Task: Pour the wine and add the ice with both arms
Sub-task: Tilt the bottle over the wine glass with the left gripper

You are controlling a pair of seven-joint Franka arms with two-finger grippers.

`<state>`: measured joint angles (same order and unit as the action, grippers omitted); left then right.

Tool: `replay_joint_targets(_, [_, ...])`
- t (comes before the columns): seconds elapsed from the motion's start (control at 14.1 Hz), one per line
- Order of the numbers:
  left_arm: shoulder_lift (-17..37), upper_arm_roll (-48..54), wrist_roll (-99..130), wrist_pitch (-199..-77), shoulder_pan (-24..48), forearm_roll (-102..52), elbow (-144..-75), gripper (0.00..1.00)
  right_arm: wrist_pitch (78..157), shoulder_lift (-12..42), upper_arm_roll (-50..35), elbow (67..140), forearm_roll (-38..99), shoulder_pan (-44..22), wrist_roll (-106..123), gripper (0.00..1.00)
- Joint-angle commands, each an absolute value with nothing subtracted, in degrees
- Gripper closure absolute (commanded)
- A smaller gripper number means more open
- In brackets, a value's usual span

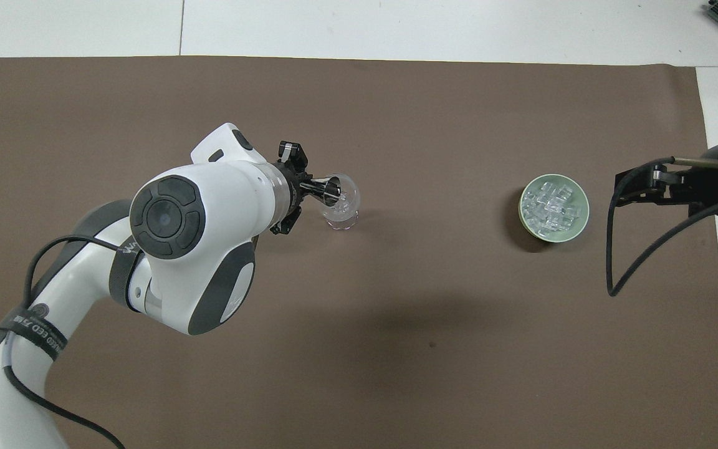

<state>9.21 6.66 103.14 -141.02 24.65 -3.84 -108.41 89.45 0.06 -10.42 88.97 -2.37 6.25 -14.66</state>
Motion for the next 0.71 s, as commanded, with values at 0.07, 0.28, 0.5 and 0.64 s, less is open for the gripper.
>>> replay_joint_targets(0.07, [9.1, 5.7, 104.2, -139.3, 25.7, -1.9, -108.0, 1.0, 89.4, -1.1, -10.9, 90.3, -1.1, 7.4, -13.2, 0.0])
replay_joint_targets(0.28, [9.1, 5.7, 104.6, -139.0, 25.7, -0.7, -107.8, 1.0, 89.4, -1.1, -10.9, 90.3, -1.1, 7.4, -13.2, 0.0])
replay_joint_targets(0.5, [9.1, 5.7, 104.6, -137.8, 25.8, -0.4, -107.5, 1.0, 89.4, -1.1, -10.9, 90.3, -1.1, 7.4, -13.2, 0.0])
replay_joint_targets(0.64, [9.1, 5.6, 104.6, -137.3, 25.8, -0.4, -107.4, 1.0, 89.4, -1.1, -10.9, 90.3, -1.1, 7.4, -13.2, 0.0])
